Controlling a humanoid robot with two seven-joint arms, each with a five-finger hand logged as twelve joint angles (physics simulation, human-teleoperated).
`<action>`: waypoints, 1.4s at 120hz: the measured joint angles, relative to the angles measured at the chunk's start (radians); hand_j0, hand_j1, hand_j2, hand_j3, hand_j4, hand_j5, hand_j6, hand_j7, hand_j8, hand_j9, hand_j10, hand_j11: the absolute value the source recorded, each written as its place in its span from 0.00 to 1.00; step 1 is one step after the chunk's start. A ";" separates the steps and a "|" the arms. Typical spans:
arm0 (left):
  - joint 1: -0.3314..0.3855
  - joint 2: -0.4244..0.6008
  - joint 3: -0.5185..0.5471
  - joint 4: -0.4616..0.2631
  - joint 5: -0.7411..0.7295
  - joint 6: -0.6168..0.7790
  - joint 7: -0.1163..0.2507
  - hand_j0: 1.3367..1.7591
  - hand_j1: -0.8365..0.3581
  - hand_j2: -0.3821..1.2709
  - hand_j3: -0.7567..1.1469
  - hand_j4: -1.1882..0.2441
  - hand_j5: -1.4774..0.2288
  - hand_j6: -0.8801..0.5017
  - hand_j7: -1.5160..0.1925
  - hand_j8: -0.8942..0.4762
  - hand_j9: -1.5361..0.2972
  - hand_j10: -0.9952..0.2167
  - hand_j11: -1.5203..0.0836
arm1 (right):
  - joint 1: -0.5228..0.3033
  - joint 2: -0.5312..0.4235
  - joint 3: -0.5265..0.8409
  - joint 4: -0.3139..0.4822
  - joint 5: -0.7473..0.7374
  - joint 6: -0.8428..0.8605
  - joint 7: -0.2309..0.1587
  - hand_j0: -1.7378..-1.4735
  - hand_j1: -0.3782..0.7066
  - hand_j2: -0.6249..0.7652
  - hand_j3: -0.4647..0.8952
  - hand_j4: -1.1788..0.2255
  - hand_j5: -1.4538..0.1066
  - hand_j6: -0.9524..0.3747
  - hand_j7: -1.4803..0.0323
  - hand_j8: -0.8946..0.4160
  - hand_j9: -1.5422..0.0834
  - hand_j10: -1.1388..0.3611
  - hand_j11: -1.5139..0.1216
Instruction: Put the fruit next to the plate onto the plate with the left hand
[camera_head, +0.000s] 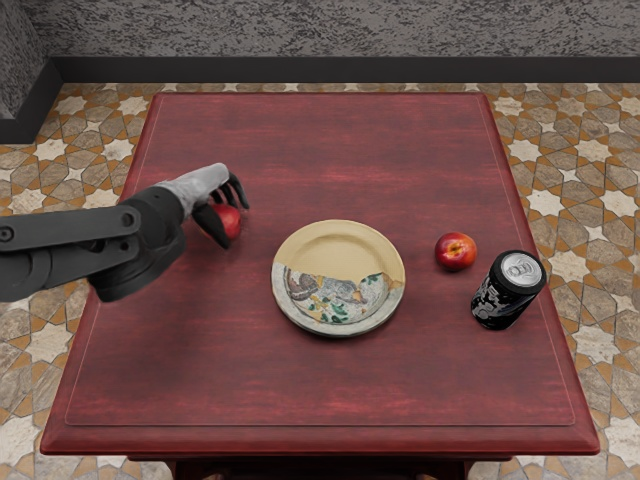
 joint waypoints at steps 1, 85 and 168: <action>-0.001 0.000 -0.005 0.000 -0.002 0.000 0.000 0.75 0.51 0.44 0.40 0.39 0.40 0.23 0.42 0.31 0.40 0.36 0.44 | 0.000 0.000 0.000 0.000 0.000 0.000 0.000 0.30 0.05 0.45 0.34 0.83 0.92 0.70 0.96 0.67 0.94 0.75 0.91; 0.034 -0.082 -0.303 -0.014 -0.280 -0.285 0.000 0.76 0.48 0.46 0.40 0.41 0.39 0.25 0.42 0.34 0.40 0.40 0.45 | 0.000 0.000 0.000 0.000 0.000 0.000 0.000 0.30 0.05 0.45 0.34 0.83 0.92 0.70 0.96 0.67 0.94 0.75 0.91; 0.251 -0.030 -0.625 -0.012 -0.499 -0.814 0.000 0.76 0.91 0.26 0.40 0.77 0.80 0.58 0.82 0.60 0.77 0.76 0.88 | 0.000 0.000 0.000 0.000 0.000 0.000 0.000 0.30 0.05 0.45 0.34 0.83 0.92 0.70 0.96 0.67 0.94 0.75 0.91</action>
